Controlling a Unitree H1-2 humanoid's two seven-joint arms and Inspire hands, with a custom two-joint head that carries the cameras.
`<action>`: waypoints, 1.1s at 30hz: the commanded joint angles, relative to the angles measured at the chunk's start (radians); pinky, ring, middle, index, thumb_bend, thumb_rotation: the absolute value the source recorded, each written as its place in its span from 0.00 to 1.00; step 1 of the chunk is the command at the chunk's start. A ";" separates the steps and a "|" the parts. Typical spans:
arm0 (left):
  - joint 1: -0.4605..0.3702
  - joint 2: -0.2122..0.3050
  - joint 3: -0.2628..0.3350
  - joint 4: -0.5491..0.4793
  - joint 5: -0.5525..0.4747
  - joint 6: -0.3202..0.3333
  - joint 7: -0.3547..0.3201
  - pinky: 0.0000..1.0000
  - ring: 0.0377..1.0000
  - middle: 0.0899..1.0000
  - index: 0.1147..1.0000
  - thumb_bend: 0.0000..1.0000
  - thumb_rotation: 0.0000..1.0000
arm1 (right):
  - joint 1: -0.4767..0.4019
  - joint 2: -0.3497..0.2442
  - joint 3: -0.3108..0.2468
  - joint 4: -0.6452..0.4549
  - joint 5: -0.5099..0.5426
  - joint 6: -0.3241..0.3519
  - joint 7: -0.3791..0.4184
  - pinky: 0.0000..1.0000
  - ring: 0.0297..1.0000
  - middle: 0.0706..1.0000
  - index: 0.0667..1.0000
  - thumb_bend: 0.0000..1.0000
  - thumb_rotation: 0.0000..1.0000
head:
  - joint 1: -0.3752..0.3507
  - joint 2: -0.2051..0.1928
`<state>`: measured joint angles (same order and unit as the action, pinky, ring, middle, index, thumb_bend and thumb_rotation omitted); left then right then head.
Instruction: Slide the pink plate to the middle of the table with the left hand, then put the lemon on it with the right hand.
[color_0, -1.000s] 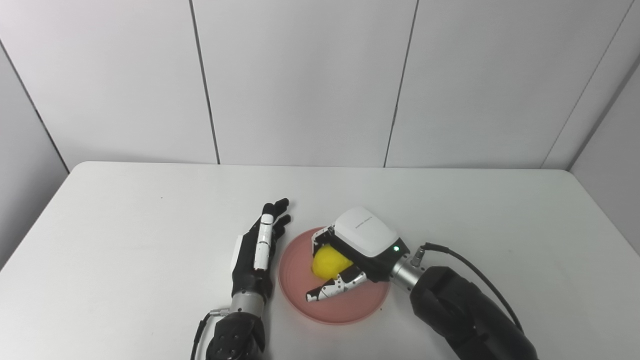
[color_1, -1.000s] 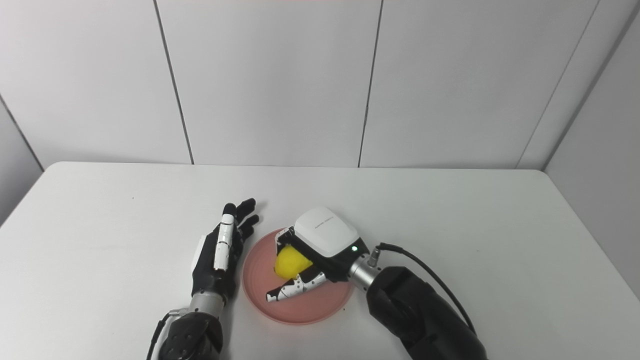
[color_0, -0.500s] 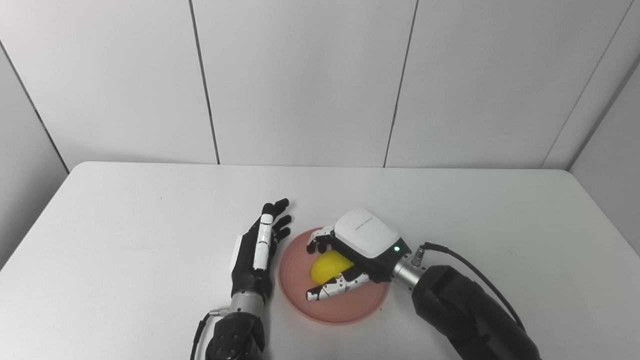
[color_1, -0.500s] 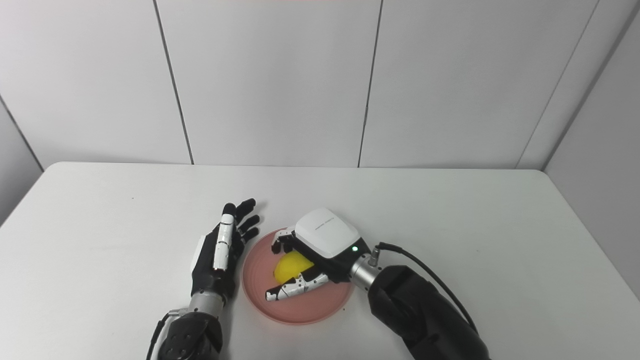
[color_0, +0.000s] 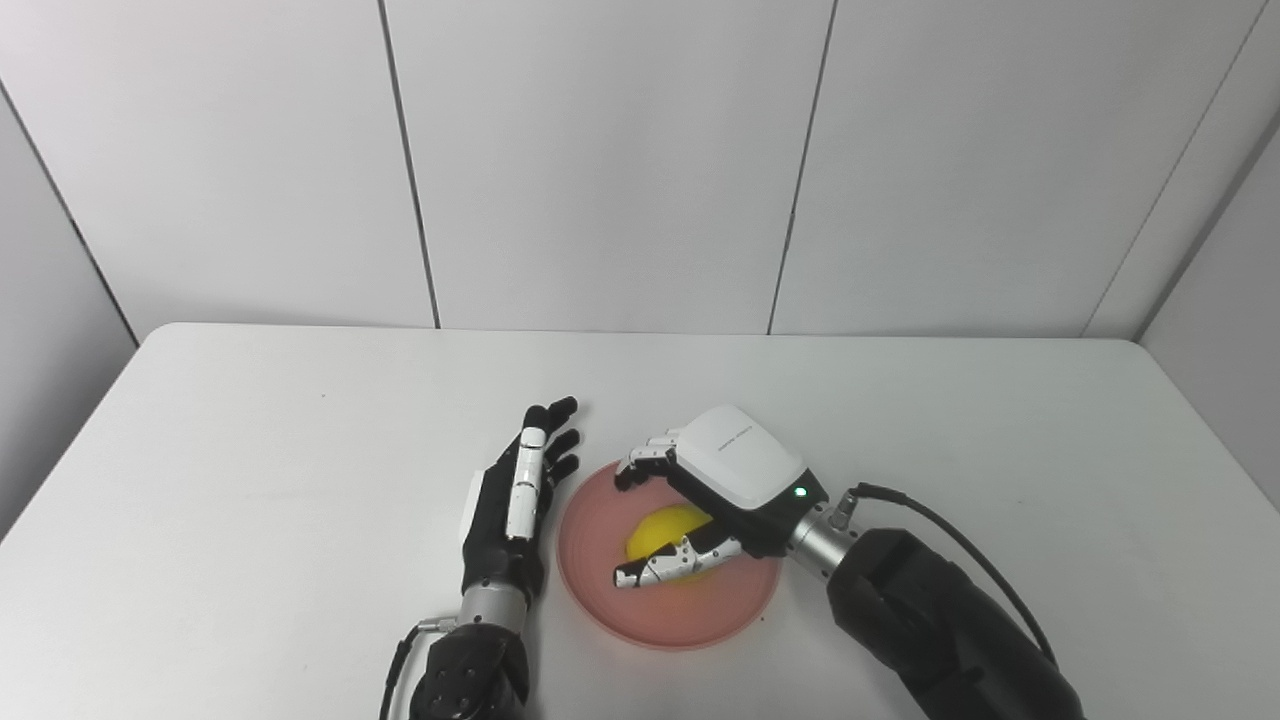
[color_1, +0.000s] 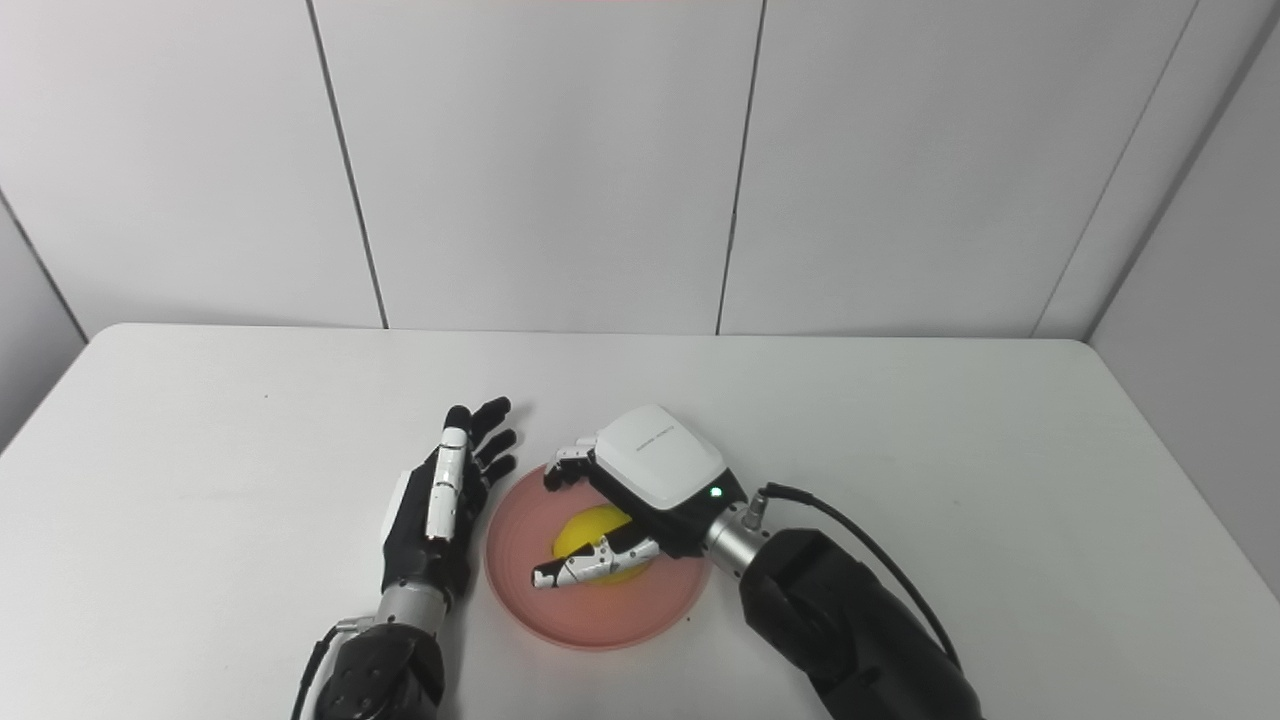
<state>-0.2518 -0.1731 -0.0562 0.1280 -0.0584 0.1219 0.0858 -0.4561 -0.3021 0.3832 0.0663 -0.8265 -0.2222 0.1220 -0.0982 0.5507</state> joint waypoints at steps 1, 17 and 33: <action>0.002 -0.035 0.009 0.012 0.002 -0.007 0.022 0.88 0.84 0.85 0.74 0.62 0.94 | -0.006 0.026 -0.047 -0.030 0.104 -0.006 -0.018 0.55 0.62 0.67 0.71 0.68 0.93 | 0.000 0.001; -0.025 -0.019 0.052 0.026 -0.051 0.000 0.016 0.79 0.88 0.92 0.76 0.63 0.95 | 0.113 0.231 -0.364 0.064 0.625 -0.009 -0.129 0.78 0.84 0.86 0.87 0.69 1.00 | 0.000 0.005; -0.143 0.079 0.100 0.165 -0.006 -0.083 0.008 1.00 0.96 0.95 0.93 0.67 0.97 | 0.174 0.318 -0.444 0.186 0.755 0.040 -0.220 1.00 0.97 0.98 1.00 0.70 1.00 | -0.004 0.017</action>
<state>-0.3630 -0.1022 0.0359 0.2744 -0.0655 0.0405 0.0946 -0.2833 0.0060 -0.0588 0.2319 -0.0649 -0.1629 -0.0773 -0.1012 0.5660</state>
